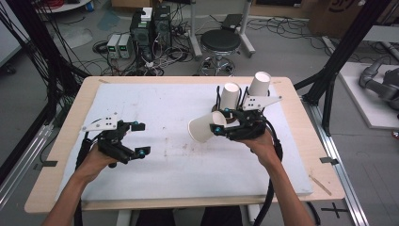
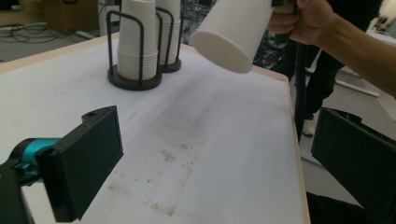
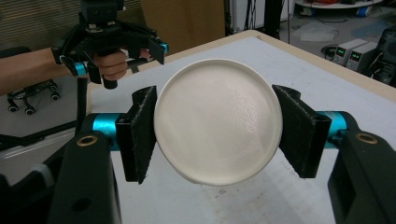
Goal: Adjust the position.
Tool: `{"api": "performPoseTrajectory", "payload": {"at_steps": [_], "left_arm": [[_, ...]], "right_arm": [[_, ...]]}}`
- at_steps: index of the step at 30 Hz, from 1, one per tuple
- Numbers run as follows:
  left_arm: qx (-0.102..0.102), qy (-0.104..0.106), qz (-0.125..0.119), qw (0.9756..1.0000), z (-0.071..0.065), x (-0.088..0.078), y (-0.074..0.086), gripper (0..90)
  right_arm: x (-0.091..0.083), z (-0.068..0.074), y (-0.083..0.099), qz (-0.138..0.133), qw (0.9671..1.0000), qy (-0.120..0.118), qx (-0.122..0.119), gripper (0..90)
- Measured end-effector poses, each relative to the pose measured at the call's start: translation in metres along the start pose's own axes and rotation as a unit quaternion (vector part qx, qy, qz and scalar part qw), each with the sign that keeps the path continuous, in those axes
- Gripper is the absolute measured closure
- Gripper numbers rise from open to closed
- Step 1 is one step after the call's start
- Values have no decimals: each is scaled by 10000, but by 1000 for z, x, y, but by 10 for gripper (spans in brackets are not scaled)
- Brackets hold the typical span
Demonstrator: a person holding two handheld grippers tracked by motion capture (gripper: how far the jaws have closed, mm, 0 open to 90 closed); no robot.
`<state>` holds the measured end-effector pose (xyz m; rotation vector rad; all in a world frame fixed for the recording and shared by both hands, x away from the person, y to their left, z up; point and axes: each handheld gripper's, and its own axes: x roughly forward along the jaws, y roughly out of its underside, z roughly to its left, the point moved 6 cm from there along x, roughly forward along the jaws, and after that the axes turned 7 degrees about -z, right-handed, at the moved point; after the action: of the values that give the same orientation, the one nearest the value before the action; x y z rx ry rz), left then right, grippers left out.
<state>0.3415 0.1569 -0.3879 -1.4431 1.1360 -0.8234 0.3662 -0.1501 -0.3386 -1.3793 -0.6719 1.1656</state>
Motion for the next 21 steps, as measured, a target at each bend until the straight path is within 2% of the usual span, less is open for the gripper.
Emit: {"api": "performPoseTrajectory", "payload": {"at_steps": [5, 12, 17, 21], "left_arm": [[70, 233, -80, 9997, -2, 11, -6, 20], [-30, 482, -81, 9988, 1, 25, -7, 20], [-66, 702, -202, 9973, 1, 34, -9, 20], [-98, 975, -192, 9950, -3, 45, -13, 20]], "right_arm": [[5, 5, -1, -20, 9999, -152, -14, 361], [13, 13, -4, -61, 9993, -372, -34, 361], [15, 17, -6, -71, 9986, -531, -28, 362], [18, 21, -6, -96, 9977, -666, -32, 362]]}}
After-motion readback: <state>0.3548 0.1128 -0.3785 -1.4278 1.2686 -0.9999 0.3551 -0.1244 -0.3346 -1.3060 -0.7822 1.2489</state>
